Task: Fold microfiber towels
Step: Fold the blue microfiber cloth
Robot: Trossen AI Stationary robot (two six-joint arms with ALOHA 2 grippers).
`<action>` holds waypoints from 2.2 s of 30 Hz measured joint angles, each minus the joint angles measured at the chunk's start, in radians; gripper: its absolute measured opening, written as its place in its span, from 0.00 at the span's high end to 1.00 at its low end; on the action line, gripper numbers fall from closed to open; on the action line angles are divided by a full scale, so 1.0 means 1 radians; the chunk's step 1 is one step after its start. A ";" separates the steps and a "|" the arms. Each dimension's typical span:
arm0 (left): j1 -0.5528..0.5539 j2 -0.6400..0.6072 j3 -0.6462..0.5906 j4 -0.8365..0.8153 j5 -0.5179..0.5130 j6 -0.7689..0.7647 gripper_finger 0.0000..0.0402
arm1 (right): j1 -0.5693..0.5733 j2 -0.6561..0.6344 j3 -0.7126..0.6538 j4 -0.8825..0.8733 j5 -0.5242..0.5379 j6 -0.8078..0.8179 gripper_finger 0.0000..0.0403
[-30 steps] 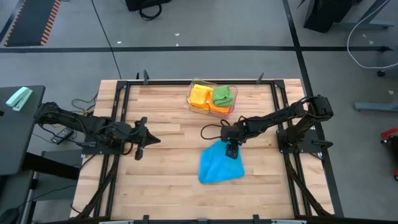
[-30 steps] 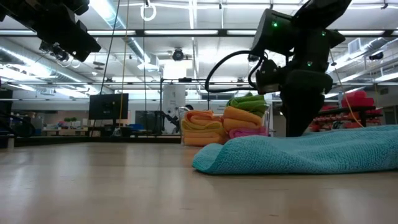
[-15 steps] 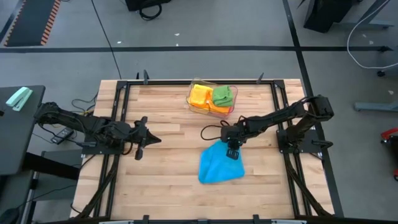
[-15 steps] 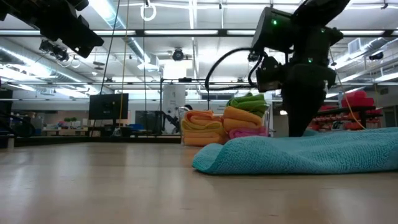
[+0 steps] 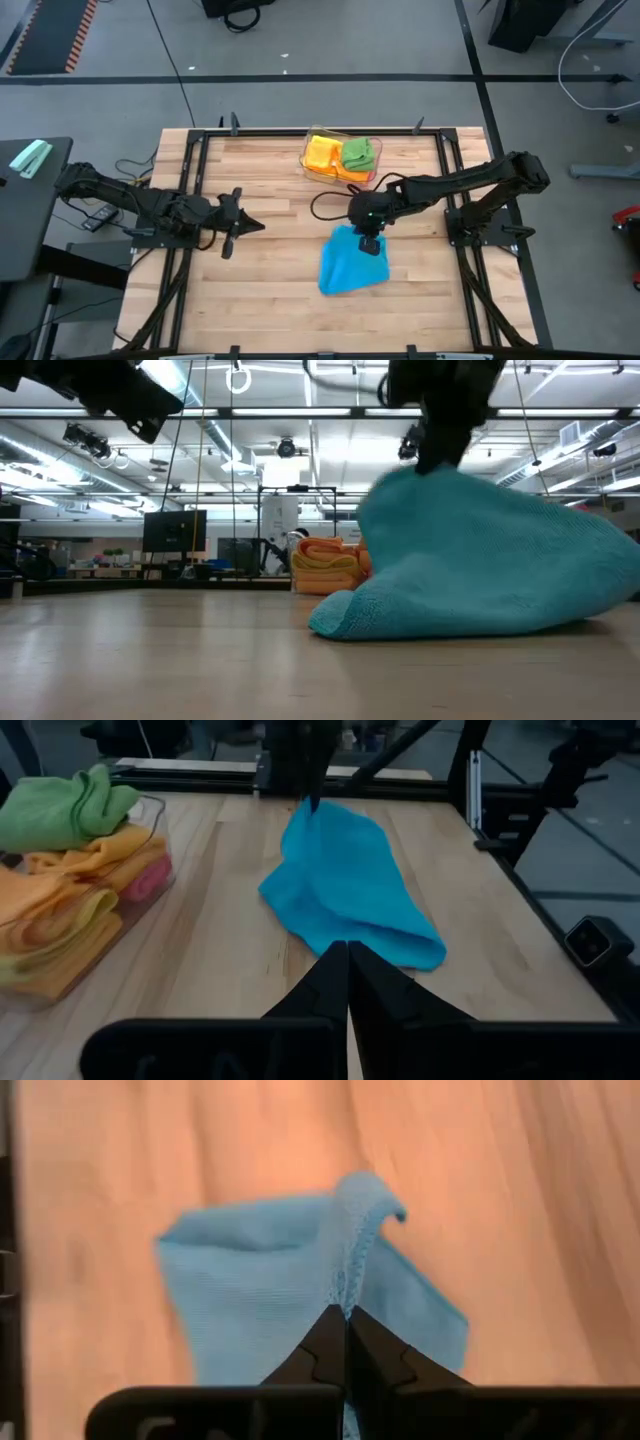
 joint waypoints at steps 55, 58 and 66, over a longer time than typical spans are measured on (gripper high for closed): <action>0.165 0.778 0.001 0.784 0.046 -0.028 0.39 | 0.101 -0.195 0.103 0.537 0.309 -0.218 0.98; 0.164 0.822 0.001 0.830 0.045 -0.028 0.38 | 0.100 -0.192 0.103 0.542 0.310 -0.218 0.98; 0.201 0.911 0.001 0.936 0.025 -0.059 0.39 | 0.107 -0.191 0.103 0.600 0.297 -0.218 0.98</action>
